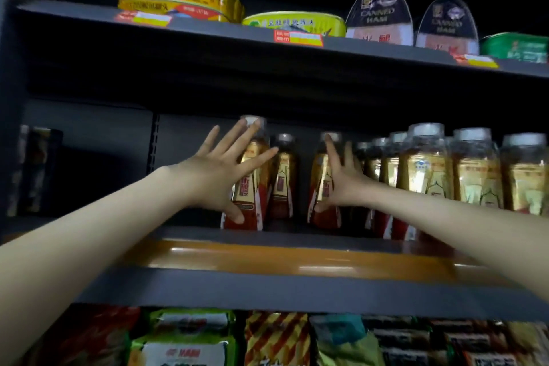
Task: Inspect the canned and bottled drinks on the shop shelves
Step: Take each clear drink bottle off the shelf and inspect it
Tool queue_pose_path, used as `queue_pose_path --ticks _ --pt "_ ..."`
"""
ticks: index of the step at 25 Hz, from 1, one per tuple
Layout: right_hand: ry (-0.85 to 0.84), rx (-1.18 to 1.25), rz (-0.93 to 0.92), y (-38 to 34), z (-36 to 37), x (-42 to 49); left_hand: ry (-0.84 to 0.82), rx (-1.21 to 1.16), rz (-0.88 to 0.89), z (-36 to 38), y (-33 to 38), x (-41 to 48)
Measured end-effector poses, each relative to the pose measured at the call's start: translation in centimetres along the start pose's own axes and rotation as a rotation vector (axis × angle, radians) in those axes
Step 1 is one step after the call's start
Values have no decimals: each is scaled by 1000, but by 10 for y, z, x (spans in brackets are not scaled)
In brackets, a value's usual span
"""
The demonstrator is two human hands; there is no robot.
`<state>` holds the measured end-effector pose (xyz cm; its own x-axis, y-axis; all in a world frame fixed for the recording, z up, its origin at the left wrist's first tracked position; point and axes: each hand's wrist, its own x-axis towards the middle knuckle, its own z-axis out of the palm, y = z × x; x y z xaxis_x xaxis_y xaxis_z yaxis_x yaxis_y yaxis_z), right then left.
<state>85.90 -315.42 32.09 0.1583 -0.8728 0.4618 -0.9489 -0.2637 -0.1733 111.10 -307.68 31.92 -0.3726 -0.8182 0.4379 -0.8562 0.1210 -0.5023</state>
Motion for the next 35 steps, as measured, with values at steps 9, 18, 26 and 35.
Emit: queue_pose_path --ticks 9,18,26,35 --pt "-86 -779 -56 -11 17 21 -22 66 -10 -2 2 1" --pt "-193 -904 116 -7 14 44 -3 62 -8 1 1 2" --pt "36 42 -121 -68 25 45 11 42 -58 -4 7 -3" --pt "61 144 -152 -67 41 47 44 30 -76 -3 11 -9"
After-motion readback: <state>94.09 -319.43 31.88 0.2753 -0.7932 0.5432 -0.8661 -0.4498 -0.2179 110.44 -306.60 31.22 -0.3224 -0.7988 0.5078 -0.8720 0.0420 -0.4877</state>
